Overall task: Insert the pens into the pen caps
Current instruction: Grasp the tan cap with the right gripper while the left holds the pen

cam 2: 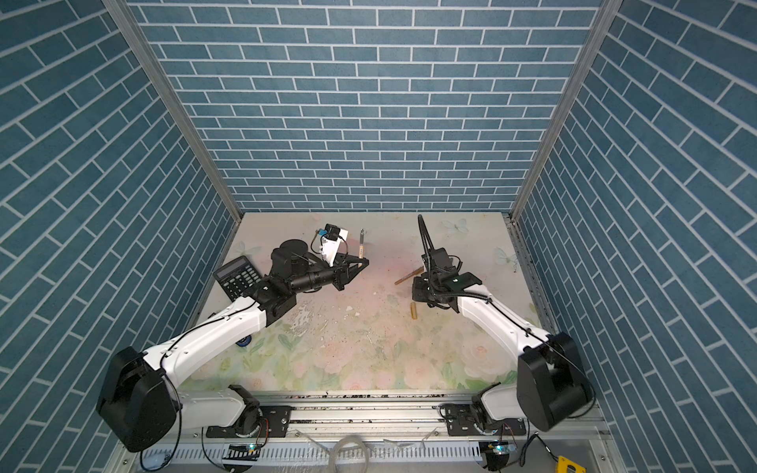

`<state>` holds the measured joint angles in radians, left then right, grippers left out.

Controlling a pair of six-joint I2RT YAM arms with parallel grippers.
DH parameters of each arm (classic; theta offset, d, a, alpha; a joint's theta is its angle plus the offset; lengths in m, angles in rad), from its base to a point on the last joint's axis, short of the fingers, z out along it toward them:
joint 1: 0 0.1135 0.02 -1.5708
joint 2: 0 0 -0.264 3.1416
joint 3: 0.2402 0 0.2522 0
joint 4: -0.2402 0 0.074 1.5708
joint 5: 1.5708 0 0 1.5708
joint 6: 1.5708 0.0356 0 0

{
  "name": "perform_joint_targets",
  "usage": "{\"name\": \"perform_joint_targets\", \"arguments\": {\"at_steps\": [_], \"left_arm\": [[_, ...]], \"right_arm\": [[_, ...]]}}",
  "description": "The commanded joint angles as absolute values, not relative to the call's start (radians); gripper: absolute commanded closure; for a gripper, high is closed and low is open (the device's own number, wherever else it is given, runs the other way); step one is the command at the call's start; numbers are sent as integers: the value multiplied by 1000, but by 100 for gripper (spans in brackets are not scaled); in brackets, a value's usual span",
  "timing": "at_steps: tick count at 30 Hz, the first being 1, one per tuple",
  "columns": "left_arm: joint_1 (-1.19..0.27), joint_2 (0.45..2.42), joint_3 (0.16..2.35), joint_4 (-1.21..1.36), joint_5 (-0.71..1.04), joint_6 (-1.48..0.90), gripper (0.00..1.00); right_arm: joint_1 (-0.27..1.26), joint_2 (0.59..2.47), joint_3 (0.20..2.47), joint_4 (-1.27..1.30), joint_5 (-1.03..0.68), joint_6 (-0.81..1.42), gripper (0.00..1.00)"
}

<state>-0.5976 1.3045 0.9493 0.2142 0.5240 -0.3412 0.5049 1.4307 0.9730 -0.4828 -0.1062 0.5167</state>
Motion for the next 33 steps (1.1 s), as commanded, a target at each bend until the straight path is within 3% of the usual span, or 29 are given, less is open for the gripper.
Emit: {"name": "perform_joint_targets", "arguments": {"at_steps": [1,7,19,33], "left_arm": [[-609,1277,939,206,506,-334,100],[-612,1260,936,201,509,-333,100],[-613,1279,939,213,537,-350,100],[-614,1296,944,210,546,-351,100]], "right_arm": [[486,1515,1020,-581,-169,429,80],[482,1696,1095,-605,-208,352,76],[482,1768,1084,-593,-198,328,75],[482,1809,1065,-551,-162,344,81]]}}
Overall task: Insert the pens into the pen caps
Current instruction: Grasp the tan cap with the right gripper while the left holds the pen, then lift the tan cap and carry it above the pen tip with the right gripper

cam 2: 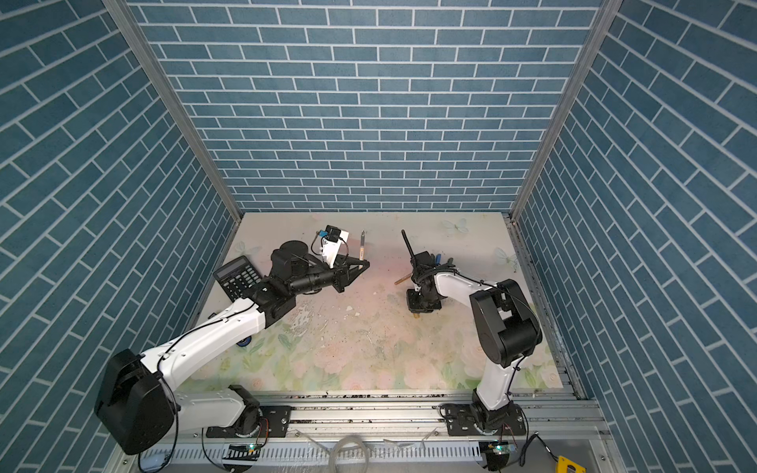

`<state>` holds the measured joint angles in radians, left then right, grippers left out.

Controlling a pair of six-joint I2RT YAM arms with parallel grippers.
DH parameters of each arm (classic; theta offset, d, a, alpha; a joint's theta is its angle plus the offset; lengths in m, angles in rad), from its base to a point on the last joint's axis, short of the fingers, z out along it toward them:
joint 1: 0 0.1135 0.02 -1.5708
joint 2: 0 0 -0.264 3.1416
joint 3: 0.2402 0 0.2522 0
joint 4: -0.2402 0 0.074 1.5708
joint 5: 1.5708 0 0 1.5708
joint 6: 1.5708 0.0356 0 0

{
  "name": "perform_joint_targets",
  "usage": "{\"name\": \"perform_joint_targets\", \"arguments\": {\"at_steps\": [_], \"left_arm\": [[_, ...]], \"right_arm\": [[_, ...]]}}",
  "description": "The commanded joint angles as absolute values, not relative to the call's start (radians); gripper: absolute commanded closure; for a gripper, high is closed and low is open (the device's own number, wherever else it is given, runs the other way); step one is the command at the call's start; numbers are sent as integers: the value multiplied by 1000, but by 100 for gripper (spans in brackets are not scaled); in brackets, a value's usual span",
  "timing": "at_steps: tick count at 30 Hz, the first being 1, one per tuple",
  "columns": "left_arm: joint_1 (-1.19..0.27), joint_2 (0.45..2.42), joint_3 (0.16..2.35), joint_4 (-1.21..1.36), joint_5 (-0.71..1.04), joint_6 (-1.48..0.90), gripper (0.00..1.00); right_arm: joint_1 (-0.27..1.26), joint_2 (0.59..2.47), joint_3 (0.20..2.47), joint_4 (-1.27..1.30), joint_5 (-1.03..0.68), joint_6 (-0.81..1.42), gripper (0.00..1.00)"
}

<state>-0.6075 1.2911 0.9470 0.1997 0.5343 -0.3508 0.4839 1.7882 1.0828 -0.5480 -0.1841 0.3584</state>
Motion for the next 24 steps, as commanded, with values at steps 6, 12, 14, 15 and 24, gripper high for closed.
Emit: {"name": "perform_joint_targets", "arguments": {"at_steps": [6,12,14,15,24], "left_arm": [[-614,1299,945,209,543,-349,100],[-614,1303,943,206,537,-346,100],[-614,1301,943,207,532,-342,100],[-614,1299,942,207,530,-339,100],[-614,1286,909,245,502,-292,100]], "right_arm": [[501,1809,1049,-527,-137,361,85],[530,1756,1054,-520,-125,385,87],[530,1711,1053,-519,-114,391,88],[532,1680,1050,-513,-113,394,88],[549,1412,1029,-336,-134,400,90]]}}
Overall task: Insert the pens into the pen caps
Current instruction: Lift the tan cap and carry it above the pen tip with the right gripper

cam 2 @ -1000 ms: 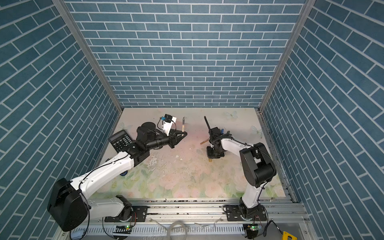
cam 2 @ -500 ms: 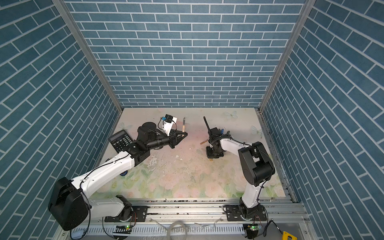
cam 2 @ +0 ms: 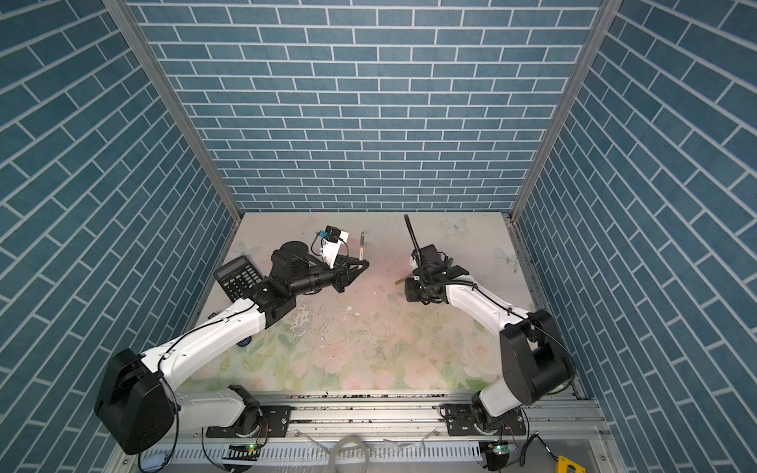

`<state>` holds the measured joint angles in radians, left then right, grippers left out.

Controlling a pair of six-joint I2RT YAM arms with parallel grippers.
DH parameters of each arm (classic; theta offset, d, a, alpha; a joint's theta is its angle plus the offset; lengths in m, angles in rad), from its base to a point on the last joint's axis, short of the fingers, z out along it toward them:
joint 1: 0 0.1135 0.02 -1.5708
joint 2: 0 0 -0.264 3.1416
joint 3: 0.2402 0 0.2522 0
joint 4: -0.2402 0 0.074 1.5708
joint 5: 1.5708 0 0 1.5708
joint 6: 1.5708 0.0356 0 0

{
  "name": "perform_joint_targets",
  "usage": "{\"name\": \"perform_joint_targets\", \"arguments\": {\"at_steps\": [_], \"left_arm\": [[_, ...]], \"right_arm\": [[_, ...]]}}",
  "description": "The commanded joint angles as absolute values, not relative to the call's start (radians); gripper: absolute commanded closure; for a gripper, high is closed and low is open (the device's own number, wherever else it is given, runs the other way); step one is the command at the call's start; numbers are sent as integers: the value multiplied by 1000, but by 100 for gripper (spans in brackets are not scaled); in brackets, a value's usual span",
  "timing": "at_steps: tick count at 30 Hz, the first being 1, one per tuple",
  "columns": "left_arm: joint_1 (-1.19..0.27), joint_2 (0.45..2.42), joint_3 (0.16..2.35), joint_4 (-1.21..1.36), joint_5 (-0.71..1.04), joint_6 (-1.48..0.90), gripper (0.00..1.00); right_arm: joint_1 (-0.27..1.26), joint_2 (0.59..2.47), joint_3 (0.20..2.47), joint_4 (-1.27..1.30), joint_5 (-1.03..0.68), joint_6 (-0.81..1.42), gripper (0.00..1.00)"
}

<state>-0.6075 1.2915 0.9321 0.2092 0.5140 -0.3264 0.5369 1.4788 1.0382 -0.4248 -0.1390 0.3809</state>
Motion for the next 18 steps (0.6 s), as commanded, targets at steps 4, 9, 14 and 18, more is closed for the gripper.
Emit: {"name": "perform_joint_targets", "arguments": {"at_steps": [4,9,14,18], "left_arm": [[-616,1277,877,294,501,-268,100],[-648,1287,871,277,454,-217,100],[-688,1305,872,259,432,-188,100],[-705,1310,876,248,430,-178,100]], "right_arm": [[561,1301,998,-192,-148,395,91],[582,1224,1032,-102,-137,396,91],[616,1190,1075,7,-138,389,91],[645,1168,1077,119,-133,403,91]]}}
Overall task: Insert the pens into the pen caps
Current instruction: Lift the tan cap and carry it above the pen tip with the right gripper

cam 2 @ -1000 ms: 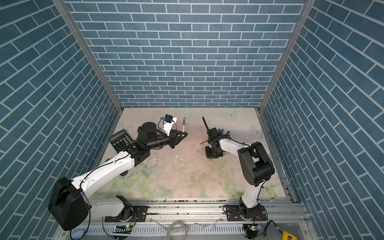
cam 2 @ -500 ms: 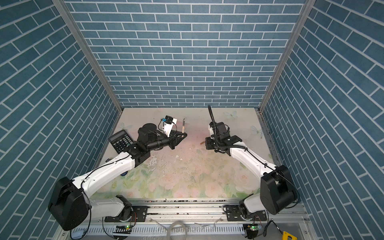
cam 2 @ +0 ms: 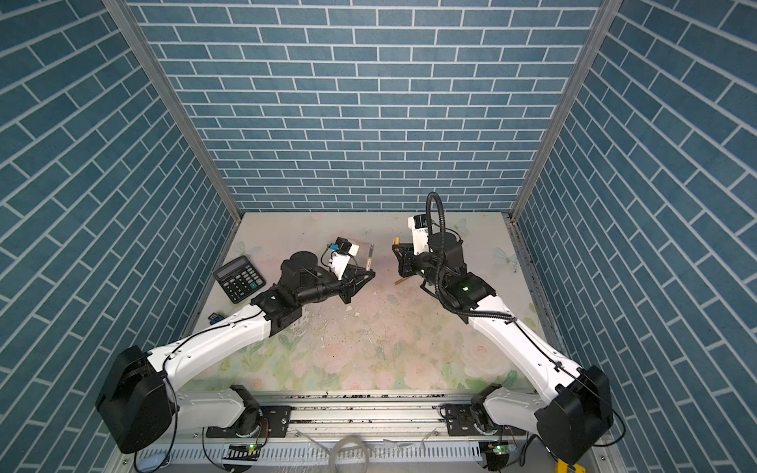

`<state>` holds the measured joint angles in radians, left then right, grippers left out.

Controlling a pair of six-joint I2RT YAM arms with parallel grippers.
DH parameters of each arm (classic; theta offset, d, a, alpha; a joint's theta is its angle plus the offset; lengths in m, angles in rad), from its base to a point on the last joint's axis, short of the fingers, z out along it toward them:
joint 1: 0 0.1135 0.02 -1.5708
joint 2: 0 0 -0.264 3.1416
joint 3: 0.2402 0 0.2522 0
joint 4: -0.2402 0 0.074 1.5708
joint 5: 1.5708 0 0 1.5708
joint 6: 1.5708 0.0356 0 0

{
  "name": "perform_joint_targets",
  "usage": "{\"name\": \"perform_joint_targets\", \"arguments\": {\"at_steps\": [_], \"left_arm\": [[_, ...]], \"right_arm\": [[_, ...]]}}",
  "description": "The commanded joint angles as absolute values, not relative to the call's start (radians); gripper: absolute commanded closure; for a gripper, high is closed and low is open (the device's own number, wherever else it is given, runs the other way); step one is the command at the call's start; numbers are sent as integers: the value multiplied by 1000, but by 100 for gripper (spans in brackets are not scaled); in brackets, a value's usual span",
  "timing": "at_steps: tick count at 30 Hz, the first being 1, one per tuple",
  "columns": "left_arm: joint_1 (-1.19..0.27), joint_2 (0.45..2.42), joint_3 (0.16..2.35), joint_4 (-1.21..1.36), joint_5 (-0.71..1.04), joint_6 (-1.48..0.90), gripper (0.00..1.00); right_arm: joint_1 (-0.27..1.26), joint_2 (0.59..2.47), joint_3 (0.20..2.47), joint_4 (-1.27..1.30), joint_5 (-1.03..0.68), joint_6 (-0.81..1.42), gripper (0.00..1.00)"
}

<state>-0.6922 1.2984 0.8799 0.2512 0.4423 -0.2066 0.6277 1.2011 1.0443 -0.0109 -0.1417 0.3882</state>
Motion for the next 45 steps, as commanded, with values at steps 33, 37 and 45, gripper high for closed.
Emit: {"name": "perform_joint_targets", "arguments": {"at_steps": [33,37,45], "left_arm": [[-723,1307,893,222,433,-170,100],[-724,1305,893,222,431,-170,100],[-724,1308,896,219,431,-173,100]], "right_arm": [[690,1210,1086,202,-227,558,93],[689,1218,1086,201,-235,562,93],[690,1211,1080,185,-247,571,94]]}}
